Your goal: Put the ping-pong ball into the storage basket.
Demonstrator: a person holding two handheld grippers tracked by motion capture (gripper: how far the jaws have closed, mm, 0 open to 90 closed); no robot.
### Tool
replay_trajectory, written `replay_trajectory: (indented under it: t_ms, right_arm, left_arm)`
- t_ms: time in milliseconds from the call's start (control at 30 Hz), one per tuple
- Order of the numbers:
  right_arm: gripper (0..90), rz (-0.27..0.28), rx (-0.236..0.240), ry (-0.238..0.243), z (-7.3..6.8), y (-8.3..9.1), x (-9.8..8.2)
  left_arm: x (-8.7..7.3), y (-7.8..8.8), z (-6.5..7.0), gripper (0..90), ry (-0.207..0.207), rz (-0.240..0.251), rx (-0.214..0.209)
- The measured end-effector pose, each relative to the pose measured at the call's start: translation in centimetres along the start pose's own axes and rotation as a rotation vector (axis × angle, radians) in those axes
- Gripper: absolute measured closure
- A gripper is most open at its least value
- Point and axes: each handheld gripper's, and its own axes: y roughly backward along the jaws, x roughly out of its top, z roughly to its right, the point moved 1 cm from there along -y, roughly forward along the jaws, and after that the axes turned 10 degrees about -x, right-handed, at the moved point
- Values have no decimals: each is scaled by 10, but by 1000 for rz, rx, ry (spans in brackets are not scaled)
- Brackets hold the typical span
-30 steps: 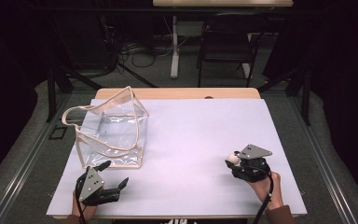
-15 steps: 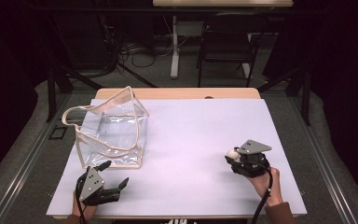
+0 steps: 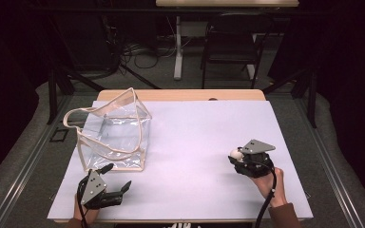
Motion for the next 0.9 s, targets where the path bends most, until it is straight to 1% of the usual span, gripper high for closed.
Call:
replay_trajectory:
  t_ms: [100, 167, 300, 400, 600, 767, 800, 833, 900]
  right_arm:
    - [510, 6, -3, 10, 0, -1, 3]
    - [511, 3, -2, 3, 0, -1, 4]
    - [511, 11, 0, 13, 0, -2, 9]
    - [510, 12, -2, 8, 0, -2, 12]
    - [511, 15, -3, 15, 2, -2, 17]
    - [510, 14, 1, 12, 1, -5, 19]
    - [510, 15, 0, 17, 2, -6, 20]
    - [510, 11, 4, 12, 1, -7, 20]
    - [510, 14, 2, 17, 2, -8, 21]
  left_arm:
    - [0, 0, 0, 160, -1, 1, -1]
    - [0, 0, 0, 160, -1, 0, 0]
    - [0, -1, 0, 160, 0, 0, -3]
    - [0, -1, 0, 160, 0, 1, -4]
    - [1, -1, 0, 160, 1, 2, -4]
    - [1, -1, 0, 160, 0, 4, -5]
    - [1, -1, 0, 160, 0, 4, -5]
    - [1, -1, 0, 160, 0, 4, -5]
    - [1, -2, 0, 160, 0, 3, -6]
